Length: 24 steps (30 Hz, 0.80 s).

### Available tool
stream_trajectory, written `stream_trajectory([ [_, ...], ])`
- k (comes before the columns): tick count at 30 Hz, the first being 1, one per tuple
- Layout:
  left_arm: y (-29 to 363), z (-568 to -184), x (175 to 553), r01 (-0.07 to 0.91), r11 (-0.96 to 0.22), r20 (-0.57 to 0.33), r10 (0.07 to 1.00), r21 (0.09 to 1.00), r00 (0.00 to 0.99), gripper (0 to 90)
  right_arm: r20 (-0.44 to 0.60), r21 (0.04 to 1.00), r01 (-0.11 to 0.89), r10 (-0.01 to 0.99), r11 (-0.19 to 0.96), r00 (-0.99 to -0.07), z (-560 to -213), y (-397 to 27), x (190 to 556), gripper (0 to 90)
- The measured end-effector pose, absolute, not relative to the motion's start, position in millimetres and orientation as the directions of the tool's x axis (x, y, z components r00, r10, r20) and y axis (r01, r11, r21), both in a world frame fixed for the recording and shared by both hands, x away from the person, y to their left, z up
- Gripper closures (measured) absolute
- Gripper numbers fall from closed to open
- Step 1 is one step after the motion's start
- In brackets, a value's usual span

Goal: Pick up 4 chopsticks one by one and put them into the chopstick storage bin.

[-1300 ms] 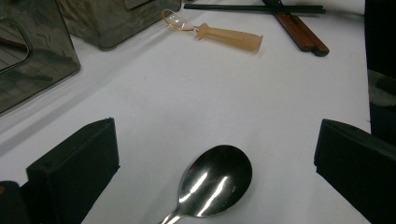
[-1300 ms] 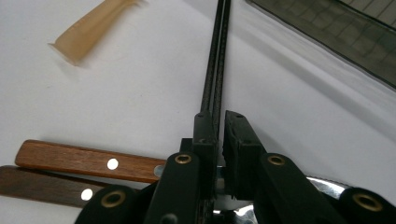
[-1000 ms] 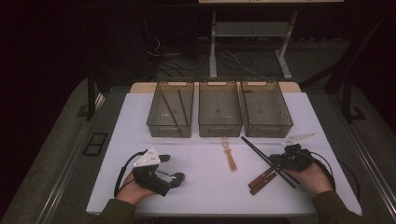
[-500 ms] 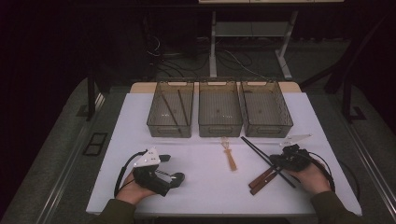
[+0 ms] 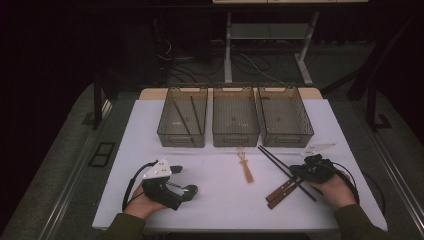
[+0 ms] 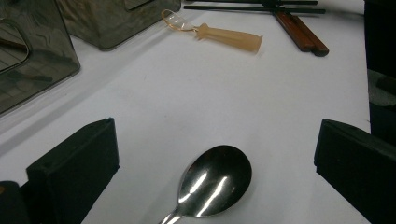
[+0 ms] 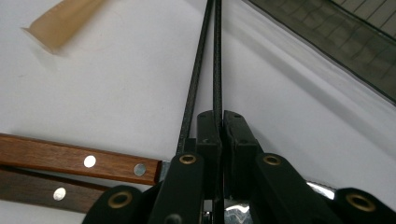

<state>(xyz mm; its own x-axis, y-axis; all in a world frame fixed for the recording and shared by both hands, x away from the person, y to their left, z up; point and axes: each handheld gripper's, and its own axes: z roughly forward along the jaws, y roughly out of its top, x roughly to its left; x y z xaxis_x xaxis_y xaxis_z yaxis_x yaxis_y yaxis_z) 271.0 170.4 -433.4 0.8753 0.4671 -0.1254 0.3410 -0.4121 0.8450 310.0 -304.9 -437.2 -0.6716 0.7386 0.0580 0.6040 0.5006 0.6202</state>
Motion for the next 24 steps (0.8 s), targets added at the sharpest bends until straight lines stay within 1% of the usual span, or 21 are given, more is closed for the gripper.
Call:
stream_trajectory([
  [10,171,-433,271,0.34,-0.413,-0.125,0.466,0.845,0.876,0.0,0.084,0.654,0.585,0.722,0.48,-0.686,-428,-309,306,85.7],
  [16,171,-433,271,0.341,-0.414,-0.125,0.467,0.844,0.876,0.0,0.114,0.679,0.568,0.697,0.466,-0.708,-420,-309,303,85.7],
  [24,170,-434,272,0.344,-0.411,-0.128,0.469,0.844,0.874,0.0,0.128,0.698,0.543,0.666,0.466,-0.735,-413,-304,301,85.7],
])
